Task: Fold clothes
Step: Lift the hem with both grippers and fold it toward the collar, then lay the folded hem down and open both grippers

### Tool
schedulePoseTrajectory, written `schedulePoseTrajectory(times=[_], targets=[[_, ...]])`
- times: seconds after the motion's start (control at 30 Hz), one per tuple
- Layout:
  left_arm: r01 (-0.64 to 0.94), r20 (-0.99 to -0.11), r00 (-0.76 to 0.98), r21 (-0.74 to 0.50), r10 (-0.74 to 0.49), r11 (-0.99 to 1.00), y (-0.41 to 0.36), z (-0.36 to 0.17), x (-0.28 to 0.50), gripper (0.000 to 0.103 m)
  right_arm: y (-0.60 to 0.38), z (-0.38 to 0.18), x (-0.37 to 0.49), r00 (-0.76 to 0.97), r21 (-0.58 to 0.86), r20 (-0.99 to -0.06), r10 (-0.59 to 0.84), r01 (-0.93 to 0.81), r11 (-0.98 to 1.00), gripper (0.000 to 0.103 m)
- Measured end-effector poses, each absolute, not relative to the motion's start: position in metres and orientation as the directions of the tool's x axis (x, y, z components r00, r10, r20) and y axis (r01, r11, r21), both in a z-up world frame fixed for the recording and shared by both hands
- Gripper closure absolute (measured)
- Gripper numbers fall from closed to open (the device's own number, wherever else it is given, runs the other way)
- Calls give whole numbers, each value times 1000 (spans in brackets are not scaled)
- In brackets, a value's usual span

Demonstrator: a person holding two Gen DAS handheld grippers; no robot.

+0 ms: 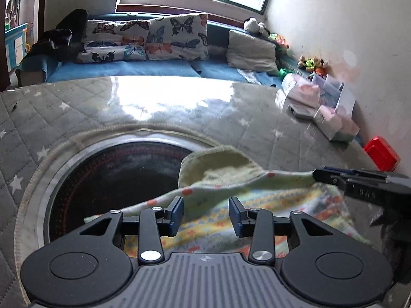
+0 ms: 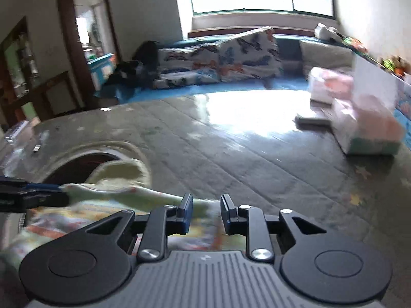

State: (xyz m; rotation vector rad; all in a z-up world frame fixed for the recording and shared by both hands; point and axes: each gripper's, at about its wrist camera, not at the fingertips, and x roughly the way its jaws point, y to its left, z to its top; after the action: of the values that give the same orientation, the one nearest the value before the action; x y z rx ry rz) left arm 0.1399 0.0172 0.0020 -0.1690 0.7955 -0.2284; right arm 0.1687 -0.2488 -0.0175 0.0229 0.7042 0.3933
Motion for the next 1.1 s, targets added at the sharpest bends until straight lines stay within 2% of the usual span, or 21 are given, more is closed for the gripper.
schedulePoseTrajectory(times=[0.17, 0.27, 0.4, 0.8, 1.1], targets=[[123, -708, 660, -230, -253, 965, 13, -8, 152, 67, -214, -20, 171, 644, 173, -623, 443, -438, 882, 79], [116, -709, 662, -224, -243, 968, 15, -12, 155, 67, -197, -31, 181, 612, 147, -664, 431, -458, 877, 79], [105, -711, 661, -229, -240, 968, 19, -11, 152, 66, -190, -29, 175, 612, 116, -668, 424, -477, 871, 78], [226, -677, 676, -186, -291, 956, -10, -2, 95, 66, -175, -21, 108, 530, 61, -690, 493, -637, 769, 78], [241, -667, 690, -154, -281, 958, -10, -13, 47, 66, -177, -23, 60, 522, 37, -680, 515, -676, 736, 76]])
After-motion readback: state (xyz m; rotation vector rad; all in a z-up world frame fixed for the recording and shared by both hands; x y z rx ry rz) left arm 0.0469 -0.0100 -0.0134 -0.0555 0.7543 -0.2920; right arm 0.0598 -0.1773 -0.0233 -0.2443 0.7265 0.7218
